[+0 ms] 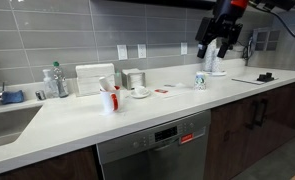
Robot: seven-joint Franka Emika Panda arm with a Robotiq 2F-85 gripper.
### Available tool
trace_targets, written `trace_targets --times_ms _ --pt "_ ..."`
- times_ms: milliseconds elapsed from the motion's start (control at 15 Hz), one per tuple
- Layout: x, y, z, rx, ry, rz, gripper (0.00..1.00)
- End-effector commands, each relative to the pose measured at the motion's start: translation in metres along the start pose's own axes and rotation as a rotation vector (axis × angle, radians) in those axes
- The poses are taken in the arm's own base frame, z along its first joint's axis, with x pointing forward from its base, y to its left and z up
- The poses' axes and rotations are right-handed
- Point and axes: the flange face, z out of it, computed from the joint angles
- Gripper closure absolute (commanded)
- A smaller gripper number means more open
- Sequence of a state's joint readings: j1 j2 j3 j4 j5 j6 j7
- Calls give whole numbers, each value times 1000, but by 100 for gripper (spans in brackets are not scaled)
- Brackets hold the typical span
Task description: Put the white sachet on the paper cup on the right
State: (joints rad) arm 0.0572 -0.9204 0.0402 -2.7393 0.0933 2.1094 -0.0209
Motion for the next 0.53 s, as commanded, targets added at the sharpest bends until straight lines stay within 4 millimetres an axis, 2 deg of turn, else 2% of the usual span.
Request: trace_targets --times_ms 0,467 --pt "46 13 28 -93 7 -15 0" --pt "137 41 67 -197 56 -53 0"
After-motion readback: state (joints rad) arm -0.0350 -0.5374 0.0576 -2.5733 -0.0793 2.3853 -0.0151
